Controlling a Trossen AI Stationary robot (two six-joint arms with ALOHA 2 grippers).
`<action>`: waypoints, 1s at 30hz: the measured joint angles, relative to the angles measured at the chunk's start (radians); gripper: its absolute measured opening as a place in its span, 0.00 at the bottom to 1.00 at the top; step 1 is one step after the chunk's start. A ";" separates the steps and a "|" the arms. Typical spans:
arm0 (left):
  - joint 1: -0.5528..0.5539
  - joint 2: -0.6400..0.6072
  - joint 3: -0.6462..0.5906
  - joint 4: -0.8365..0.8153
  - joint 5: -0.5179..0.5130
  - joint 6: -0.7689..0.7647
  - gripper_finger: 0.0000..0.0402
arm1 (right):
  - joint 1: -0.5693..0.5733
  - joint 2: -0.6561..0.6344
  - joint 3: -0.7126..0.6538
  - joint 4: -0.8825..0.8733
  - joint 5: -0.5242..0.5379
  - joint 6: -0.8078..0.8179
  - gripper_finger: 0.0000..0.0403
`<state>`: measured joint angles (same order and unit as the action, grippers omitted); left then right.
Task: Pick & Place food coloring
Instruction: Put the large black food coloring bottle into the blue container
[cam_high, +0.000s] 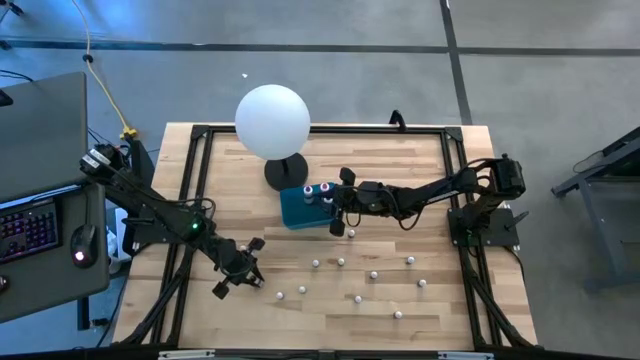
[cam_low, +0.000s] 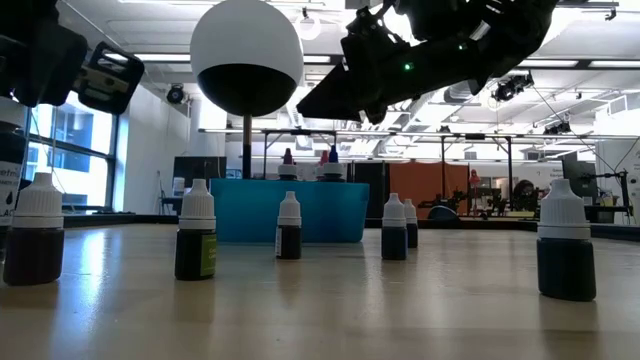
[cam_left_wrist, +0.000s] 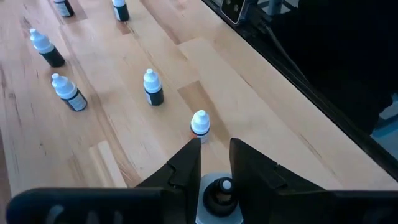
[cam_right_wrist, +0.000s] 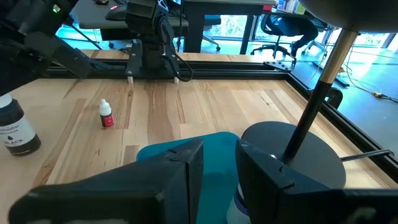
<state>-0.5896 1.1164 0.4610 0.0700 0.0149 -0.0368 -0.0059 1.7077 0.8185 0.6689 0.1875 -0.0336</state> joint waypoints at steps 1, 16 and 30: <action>0.000 0.000 0.000 0.001 0.000 0.003 0.19 | 0.000 0.000 0.000 0.000 0.000 0.000 0.22; 0.001 -0.037 0.103 0.067 -0.411 0.155 0.09 | 0.009 -0.122 -0.001 -0.076 0.005 -0.069 0.21; 0.451 0.064 0.308 0.069 -0.371 -0.015 0.11 | 0.028 -0.468 0.000 -0.690 0.057 0.125 0.14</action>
<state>-0.1382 1.1805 0.7692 0.1387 -0.3561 -0.0513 0.0219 1.2393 0.8181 -0.0210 0.2447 0.0911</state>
